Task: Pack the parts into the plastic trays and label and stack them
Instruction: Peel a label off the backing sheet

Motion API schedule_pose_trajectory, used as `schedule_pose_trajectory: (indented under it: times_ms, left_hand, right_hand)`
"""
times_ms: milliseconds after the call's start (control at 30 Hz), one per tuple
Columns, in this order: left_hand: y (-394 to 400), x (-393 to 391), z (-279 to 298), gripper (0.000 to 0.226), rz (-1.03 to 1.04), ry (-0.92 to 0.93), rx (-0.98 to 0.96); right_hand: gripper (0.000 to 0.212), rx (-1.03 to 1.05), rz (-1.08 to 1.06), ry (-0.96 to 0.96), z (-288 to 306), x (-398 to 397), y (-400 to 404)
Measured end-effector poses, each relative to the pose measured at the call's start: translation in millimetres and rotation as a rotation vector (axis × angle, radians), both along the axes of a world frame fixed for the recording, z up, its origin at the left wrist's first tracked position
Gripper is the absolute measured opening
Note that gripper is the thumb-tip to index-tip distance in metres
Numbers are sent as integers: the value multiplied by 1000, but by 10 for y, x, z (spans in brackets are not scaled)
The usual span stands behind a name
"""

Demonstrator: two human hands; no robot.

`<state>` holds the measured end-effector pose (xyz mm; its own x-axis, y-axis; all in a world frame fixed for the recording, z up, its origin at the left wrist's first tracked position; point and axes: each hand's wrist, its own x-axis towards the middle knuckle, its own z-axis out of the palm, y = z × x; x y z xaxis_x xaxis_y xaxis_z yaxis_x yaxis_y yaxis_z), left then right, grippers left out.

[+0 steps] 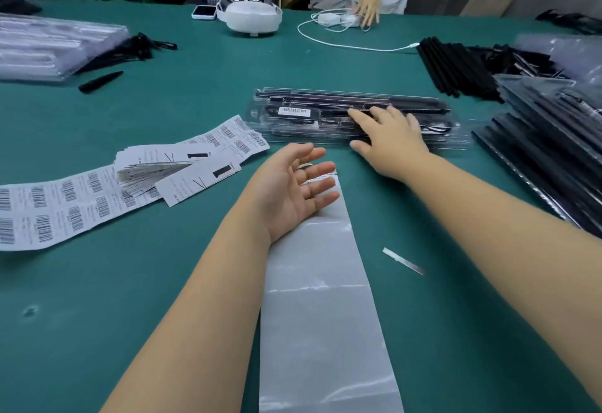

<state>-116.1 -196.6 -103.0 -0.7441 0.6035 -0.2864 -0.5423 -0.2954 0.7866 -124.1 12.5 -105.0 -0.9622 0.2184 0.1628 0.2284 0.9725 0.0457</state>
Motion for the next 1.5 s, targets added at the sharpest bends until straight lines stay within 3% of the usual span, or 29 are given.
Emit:
schedule_pose_trajectory:
  times_ms: [367, 567, 767, 867, 967, 1100, 1267, 1400, 1433, 1500]
  left_hand:
    - [2, 43, 6, 22, -52, 87, -26]
    - [-15, 56, 15, 41, -86, 96, -13]
    - [-43, 23, 8, 37, -104, 85, 15]
    - [-49, 26, 15, 40, -68, 98, 98]
    - [-42, 48, 65, 42, 48, 113, 229]
    - [-104, 31, 117, 38, 192, 138, 328]
    - [-60, 78, 124, 33, 202, 307, 105]
    - [-28, 104, 146, 29, 202, 382, 7]
    - [-13, 104, 139, 26, 219, 438, -87]
    - [19, 82, 74, 20, 241, 750, -510]
  right_hand:
    - [53, 26, -20, -7, -82, -35, 154]
    - [61, 4, -25, -27, -47, -27, 173]
    - [55, -194, 41, 221, 4, 394, -146]
    - [44, -273, 345, 131, 49, 851, -384]
    - [63, -300, 638, -97, 46, 1276, -603]
    - [67, -147, 540, -207, -47, 1322, -527]
    - [61, -219, 386, -215, 12, 1116, -263]
    - [57, -288, 418, -125, -2, 1084, -293]
    - [54, -325, 449, -50, -7, 1091, -316]
    - [54, -338, 461, 71, -19, 1063, -347]
